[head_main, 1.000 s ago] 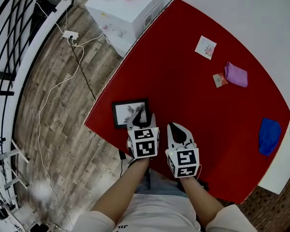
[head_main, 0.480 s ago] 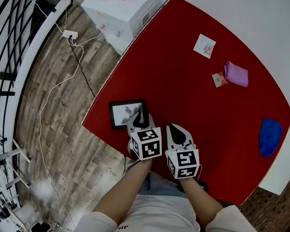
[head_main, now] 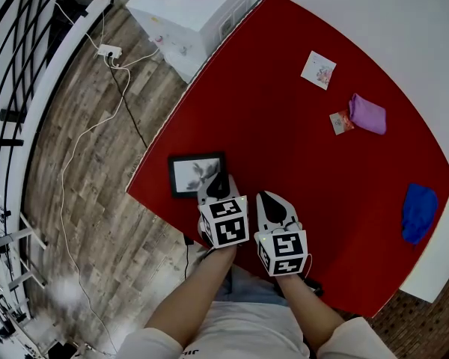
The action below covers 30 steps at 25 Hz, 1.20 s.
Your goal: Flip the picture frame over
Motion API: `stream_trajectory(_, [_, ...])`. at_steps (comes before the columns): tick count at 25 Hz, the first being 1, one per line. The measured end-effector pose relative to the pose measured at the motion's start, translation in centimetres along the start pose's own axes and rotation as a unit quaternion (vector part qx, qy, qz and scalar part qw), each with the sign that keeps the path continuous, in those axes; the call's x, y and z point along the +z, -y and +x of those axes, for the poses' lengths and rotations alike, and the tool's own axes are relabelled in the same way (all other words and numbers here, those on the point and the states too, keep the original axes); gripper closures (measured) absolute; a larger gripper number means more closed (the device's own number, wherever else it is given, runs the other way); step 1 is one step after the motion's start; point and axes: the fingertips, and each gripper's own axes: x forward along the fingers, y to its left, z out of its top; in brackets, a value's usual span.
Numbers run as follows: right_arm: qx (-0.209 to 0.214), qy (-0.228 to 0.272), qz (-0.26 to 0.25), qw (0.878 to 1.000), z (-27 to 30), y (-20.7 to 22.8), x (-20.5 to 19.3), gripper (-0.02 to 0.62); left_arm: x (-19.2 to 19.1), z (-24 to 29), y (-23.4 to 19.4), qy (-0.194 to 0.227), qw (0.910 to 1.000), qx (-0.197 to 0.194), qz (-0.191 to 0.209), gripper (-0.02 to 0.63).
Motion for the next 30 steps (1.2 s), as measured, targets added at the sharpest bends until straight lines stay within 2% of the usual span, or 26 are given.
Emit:
stream_trajectory(5, [0.001, 0.002, -0.002, 1.0, 0.0, -0.2, 0.1, 0.591, 1.2, -1.4, 0.0, 0.016, 0.9997, -0.016, -0.006, 0.535])
stream_trajectory(12, [0.01, 0.002, -0.006, 1.0, 0.2, -0.6, -0.7, 0.591, 3.9, -5.0, 1.7, 0.043, 0.9935, -0.089, -0.057, 0.535])
stream_trajectory(16, [0.027, 0.013, -0.02, 0.999, 0.3, -1.7, -0.7, 0.591, 5.0, -6.7, 2.6, 0.048, 0.983, -0.144, -0.102, 0.535])
stream_trajectory(20, [0.037, 0.025, -0.036, 0.998, 0.3, -2.9, -0.2, 0.591, 5.5, -7.8, 3.8, 0.045, 0.9651, -0.21, -0.15, 0.535])
stream_trajectory(23, [0.04, 0.032, -0.046, 0.998, -0.2, -3.4, 0.0, 0.591, 5.8, -8.7, 4.1, 0.046, 0.9456, -0.263, -0.185, 0.537])
stream_trajectory(25, [0.04, 0.036, -0.05, 0.997, -0.6, -3.5, 0.0, 0.591, 6.0, -9.2, 4.3, 0.045, 0.9264, -0.31, -0.209, 0.537])
stream_trajectory(27, [0.039, 0.039, -0.054, 0.997, -0.9, -3.4, -0.1, 0.591, 6.2, -9.7, 4.3, 0.045, 0.899, -0.365, -0.237, 0.536])
stream_trajectory(30, [0.038, 0.038, -0.061, 0.997, -1.2, -3.4, -0.3, 0.591, 6.9, -10.6, 3.7, 0.05, 0.8449, -0.444, -0.294, 0.537])
